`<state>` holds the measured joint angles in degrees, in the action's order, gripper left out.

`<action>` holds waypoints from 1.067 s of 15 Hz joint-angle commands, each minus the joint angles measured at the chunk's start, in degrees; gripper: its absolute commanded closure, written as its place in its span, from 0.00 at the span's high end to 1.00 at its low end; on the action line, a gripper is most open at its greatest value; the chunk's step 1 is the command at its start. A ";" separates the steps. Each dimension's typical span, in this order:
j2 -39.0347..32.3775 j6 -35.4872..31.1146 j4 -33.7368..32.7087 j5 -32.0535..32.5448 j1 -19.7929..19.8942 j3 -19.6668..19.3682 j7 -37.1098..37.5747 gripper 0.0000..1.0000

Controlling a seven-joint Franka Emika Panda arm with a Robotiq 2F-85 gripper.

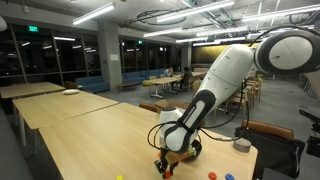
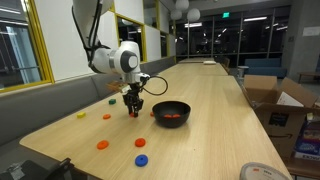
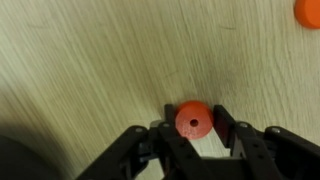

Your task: Put the orange circles inside the black bowl.

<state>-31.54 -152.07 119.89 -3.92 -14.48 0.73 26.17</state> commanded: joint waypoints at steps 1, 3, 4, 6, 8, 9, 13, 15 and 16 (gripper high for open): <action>2.40 -0.11 1.75 -1.09 0.66 0.34 -0.97 0.23; 4.21 -0.26 2.55 1.28 -1.57 -2.85 2.95 0.25; 5.15 -0.35 2.92 2.01 -2.18 -4.02 4.35 0.25; 7.63 -2.14 4.31 4.00 -3.89 -7.06 8.51 0.25; 9.64 -3.61 5.31 7.58 -6.00 -10.55 14.38 0.25; 10.41 -4.12 5.70 9.90 -6.90 -12.18 17.58 0.25; 11.51 -1.68 6.02 21.69 -12.64 -21.01 34.11 0.26; 10.99 0.26 5.81 26.72 -15.33 -25.08 42.66 0.26; 10.66 1.94 5.64 28.84 -16.84 -26.95 46.66 0.26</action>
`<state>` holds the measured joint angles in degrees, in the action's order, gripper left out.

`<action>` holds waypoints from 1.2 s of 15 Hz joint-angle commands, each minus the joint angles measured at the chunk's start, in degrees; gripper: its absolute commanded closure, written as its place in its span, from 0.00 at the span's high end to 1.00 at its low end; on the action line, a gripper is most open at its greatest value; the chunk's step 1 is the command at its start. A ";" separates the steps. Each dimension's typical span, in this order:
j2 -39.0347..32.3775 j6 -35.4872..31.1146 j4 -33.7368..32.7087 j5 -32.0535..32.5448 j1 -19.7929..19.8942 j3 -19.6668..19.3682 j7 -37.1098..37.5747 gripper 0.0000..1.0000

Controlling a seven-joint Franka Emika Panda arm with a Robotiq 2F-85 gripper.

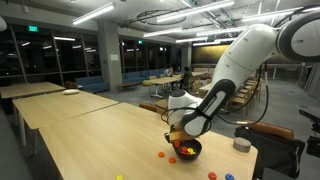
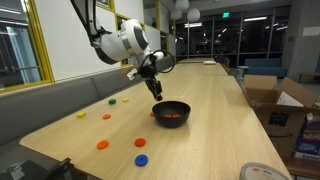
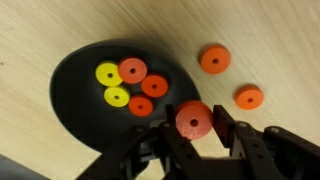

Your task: Put the orange circles inside the black bowl.

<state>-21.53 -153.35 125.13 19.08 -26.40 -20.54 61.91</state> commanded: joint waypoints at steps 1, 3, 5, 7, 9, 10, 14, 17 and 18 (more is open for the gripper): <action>0.95 5.64 -0.05 9.57 -2.12 -3.07 15.31 0.26; 1.32 9.72 -0.16 11.42 0.03 -0.30 18.19 0.26; 1.66 11.97 -0.04 10.69 2.92 3.45 17.18 0.69; 2.05 12.13 0.31 9.33 5.69 7.16 13.78 0.81; 2.45 10.47 0.94 9.16 7.87 10.67 9.51 0.99; 2.80 9.56 1.32 9.04 8.70 12.45 6.42 1.00; 3.18 9.11 1.25 6.69 9.90 18.46 -3.51 1.00; 2.58 8.28 0.96 2.50 10.27 22.68 -11.76 1.00; 2.24 8.09 0.93 1.17 10.12 23.88 -14.47 1.00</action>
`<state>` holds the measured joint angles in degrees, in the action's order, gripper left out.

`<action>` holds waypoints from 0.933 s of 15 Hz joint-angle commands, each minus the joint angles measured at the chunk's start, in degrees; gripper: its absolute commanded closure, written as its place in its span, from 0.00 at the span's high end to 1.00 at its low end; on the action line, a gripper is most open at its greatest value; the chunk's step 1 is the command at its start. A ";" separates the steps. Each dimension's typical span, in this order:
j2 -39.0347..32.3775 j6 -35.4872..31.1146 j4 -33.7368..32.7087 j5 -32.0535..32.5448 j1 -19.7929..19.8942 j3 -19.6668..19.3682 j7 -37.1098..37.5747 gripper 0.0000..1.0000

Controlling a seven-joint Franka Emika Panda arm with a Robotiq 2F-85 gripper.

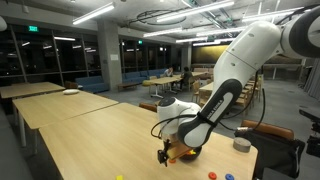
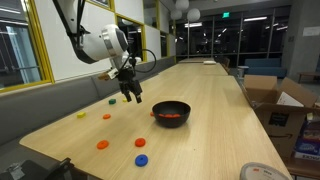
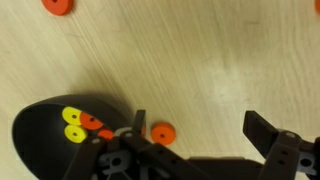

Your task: Put the orange circles inside the black bowl.

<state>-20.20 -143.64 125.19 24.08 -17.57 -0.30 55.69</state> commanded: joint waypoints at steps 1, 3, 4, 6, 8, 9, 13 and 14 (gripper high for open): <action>0.49 -1.59 0.55 -5.20 1.19 4.73 -11.31 1.00; -0.43 -1.37 -0.21 -8.14 1.27 6.73 -17.87 1.00; -1.04 -0.94 -0.88 -9.81 1.38 7.66 -21.54 1.00; -2.43 -0.50 -1.72 -12.48 1.26 8.99 -28.57 1.00; -4.05 -1.64 -2.03 -15.49 1.13 10.17 -34.68 1.00; -5.01 -1.43 -2.63 -16.52 0.87 10.49 -36.46 1.00; -7.98 -2.34 -3.83 -18.31 -0.21 10.65 -39.23 1.00; -8.57 -3.09 -4.05 -18.31 -0.54 10.37 -38.97 1.00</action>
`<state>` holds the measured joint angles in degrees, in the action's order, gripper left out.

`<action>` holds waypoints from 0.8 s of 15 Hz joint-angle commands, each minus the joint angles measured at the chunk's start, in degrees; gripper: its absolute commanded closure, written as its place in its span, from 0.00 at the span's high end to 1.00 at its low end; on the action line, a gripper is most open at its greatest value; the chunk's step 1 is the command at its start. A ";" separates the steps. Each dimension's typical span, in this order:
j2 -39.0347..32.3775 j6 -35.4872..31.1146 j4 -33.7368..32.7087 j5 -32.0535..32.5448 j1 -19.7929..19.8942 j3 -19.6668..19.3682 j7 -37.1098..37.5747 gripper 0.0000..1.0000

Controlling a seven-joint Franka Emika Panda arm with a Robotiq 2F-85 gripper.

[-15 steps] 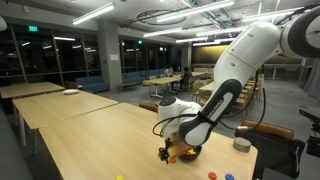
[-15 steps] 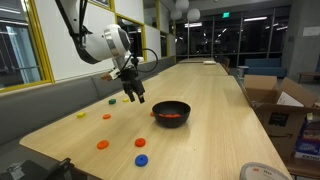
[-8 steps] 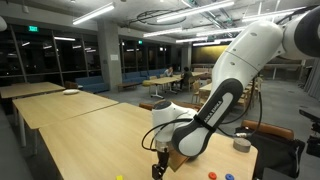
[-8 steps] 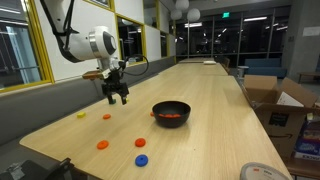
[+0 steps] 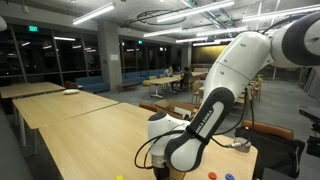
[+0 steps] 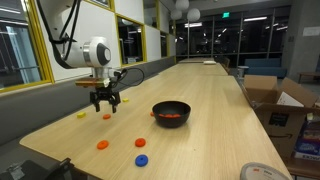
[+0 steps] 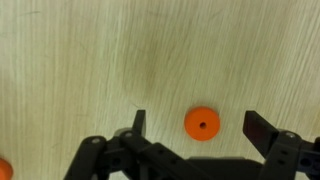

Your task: Put the orange circles inside the black bowl.

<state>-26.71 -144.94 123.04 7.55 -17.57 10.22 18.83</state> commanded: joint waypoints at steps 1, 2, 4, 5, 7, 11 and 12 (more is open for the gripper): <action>-2.48 -2.59 -1.94 -1.69 -0.80 -0.40 -1.90 1.00; -2.95 -3.22 -2.18 -1.67 -0.97 -0.60 -1.62 1.00; -3.33 -6.23 -1.70 -1.64 -1.41 -1.19 -0.43 1.00; -3.44 -7.70 -1.36 -1.57 -1.64 -1.48 -0.10 1.00; -3.53 -10.55 -0.73 -1.28 -2.39 -2.35 0.86 1.00; -3.77 -13.66 0.11 -1.14 -3.91 -3.95 1.81 1.00; -3.77 -13.60 0.29 -1.35 -4.05 -3.99 1.67 1.00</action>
<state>-30.66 -156.40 122.60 7.33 -19.81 7.64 19.65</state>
